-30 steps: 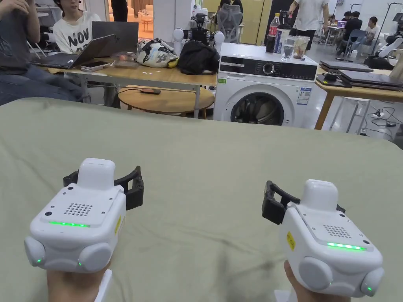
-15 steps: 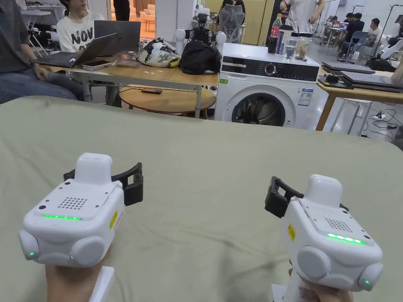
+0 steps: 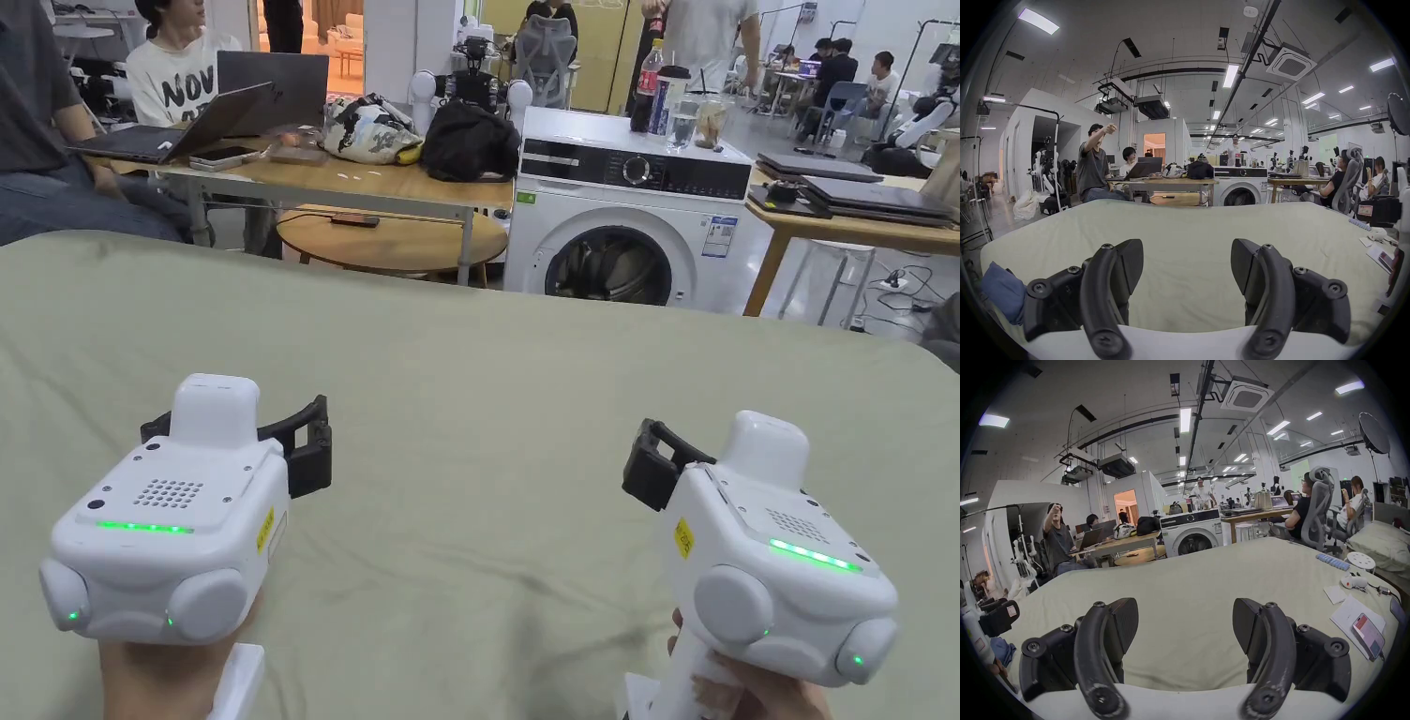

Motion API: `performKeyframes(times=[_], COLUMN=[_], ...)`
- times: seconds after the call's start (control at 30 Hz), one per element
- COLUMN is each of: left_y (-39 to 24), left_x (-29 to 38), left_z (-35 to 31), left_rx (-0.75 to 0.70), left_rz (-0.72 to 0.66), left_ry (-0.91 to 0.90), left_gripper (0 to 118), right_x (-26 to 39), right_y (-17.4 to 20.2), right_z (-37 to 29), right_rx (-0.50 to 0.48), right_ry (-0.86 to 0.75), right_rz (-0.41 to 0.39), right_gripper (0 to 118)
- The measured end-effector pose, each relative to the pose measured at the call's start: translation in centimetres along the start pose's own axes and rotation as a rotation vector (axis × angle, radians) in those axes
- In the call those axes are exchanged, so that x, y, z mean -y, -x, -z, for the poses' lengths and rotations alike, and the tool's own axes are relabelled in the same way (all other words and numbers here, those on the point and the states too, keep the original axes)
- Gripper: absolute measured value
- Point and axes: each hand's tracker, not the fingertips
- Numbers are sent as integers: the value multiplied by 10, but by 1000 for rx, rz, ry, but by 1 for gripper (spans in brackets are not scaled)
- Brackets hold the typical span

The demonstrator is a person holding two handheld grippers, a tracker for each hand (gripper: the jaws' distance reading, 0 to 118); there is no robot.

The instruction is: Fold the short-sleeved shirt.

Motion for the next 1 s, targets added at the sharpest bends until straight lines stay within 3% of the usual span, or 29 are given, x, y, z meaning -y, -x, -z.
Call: performKeyframes(times=[0.37, 1.0], left_y=[-2, 2], left_x=[1, 1], left_z=[-2, 3], left_rx=[17, 17], left_rz=[0, 1], left_ry=[-1, 18], left_gripper=[75, 75], right_x=[11, 14], right_y=[4, 13], right_z=[1, 3], right_rx=[82, 133], right_ry=[9, -24], right_rz=[-22, -97], right_gripper=[82, 82])
